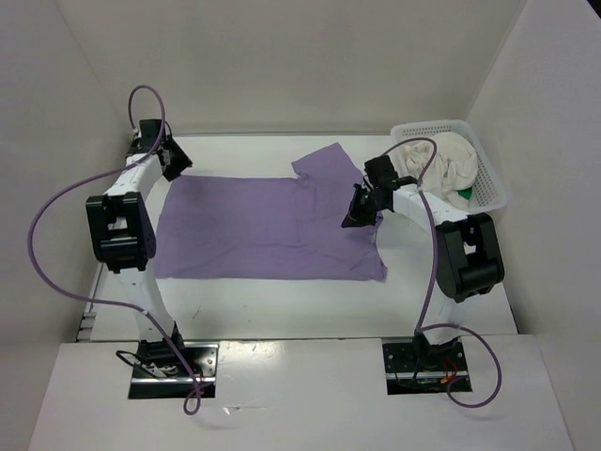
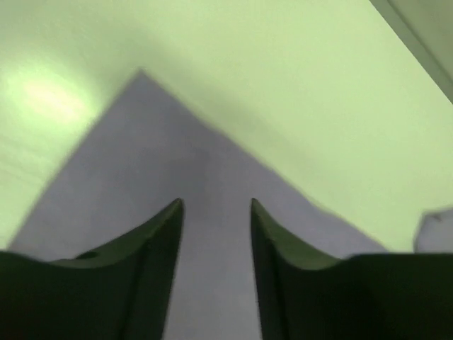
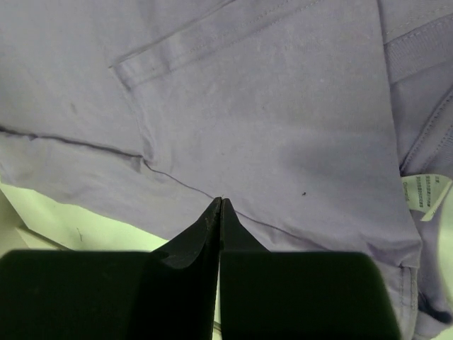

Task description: Fold and stack the t-shirts

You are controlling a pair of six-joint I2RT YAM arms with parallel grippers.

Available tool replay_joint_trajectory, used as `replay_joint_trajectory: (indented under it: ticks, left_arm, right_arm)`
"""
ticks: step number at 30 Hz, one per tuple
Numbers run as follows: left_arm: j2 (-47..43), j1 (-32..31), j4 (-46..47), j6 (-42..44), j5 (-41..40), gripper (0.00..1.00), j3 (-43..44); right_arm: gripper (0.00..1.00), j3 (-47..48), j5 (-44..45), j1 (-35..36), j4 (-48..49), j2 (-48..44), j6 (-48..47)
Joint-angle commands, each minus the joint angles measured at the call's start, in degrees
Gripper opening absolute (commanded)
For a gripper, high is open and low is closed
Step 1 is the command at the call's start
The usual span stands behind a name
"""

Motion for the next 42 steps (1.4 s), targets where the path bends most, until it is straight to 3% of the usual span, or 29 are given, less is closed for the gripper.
replay_joint_trajectory:
  ticks: [1, 3, 6, 9, 15, 22, 33, 42]
  left_arm:
    - [7.8, 0.6, -2.2, 4.7, -8.4, 0.54, 10.3]
    - [13.3, 1.2, -4.3, 5.3, -9.7, 0.62, 16.1]
    - [18.6, 1.2, -6.0, 5.9, -11.8, 0.63, 20.2]
    - [22.7, 1.2, -8.4, 7.2, -13.7, 0.57, 25.4]
    - [26.3, 1.2, -10.6, 9.6, -15.5, 0.53, 30.6]
    - [26.8, 1.2, -10.6, 10.9, -16.7, 0.53, 30.6]
    - [26.8, 1.2, -9.3, 11.4, -15.0, 0.36, 27.9]
    - [27.9, 1.2, -8.7, 12.4, -15.0, 0.34, 28.9]
  right_arm:
    - [0.01, 3.1, -1.9, 0.2, 1.3, 1.6, -2.5]
    - [0.02, 3.1, -2.4, 0.2, 1.3, 2.1, -3.0]
    - [0.04, 2.5, -3.4, 0.2, 1.3, 2.1, -3.6]
    - [0.04, 2.0, -4.0, 0.2, 1.3, 2.7, -3.6]
    - [0.04, 2.0, -5.6, 0.2, 2.4, 4.5, -4.1]
    - [0.05, 2.0, -6.2, 0.2, 2.4, 5.7, -4.1]
    - [0.08, 4.7, -5.6, 0.2, 2.4, 6.3, -3.0]
    - [0.09, 9.5, -5.6, 0.2, 2.4, 6.8, -2.5]
